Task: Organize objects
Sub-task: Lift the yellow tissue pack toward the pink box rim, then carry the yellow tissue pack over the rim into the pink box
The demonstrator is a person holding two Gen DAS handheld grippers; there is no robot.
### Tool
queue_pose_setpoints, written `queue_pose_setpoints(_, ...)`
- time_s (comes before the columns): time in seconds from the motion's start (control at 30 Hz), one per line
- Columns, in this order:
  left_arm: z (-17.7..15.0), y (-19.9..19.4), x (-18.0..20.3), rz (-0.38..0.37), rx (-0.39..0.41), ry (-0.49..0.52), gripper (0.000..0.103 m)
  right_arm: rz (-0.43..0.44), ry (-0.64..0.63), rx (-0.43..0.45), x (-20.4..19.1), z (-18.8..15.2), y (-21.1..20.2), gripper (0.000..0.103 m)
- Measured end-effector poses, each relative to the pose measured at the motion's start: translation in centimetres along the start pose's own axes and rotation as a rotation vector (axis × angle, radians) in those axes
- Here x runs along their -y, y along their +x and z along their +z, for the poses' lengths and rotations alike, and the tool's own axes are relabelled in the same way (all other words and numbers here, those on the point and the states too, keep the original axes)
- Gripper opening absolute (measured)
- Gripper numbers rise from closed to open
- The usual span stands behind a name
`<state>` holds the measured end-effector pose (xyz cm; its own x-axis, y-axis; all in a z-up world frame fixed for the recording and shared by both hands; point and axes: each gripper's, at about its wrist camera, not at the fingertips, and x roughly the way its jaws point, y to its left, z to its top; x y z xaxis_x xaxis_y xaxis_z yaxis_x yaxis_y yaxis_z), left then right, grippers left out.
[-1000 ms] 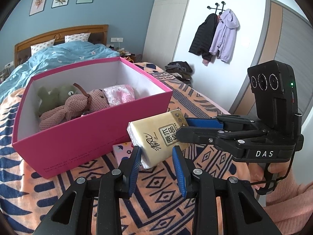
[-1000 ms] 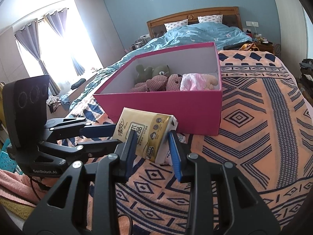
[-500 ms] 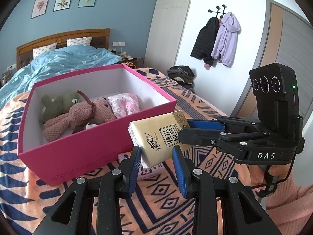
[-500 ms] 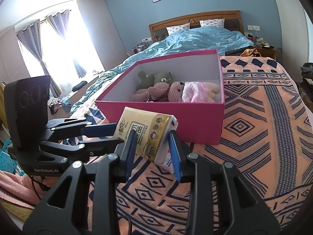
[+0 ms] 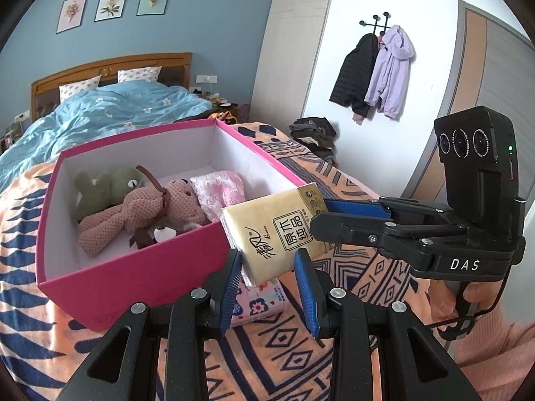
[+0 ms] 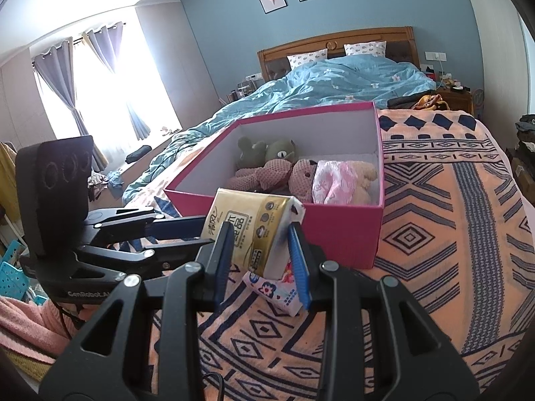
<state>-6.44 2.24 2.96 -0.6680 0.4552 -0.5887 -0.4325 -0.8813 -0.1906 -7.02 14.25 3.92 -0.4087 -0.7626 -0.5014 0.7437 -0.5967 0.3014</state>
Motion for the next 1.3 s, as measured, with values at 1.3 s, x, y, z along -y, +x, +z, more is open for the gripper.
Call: queue_pose_setpoints(1.3, 2.9, 0.7, -2.0, 0.053, 0.025, -0.011, 0.033, 0.015, -0.005, 0.021, 0.4, 2.9, 1.7, 0.036)
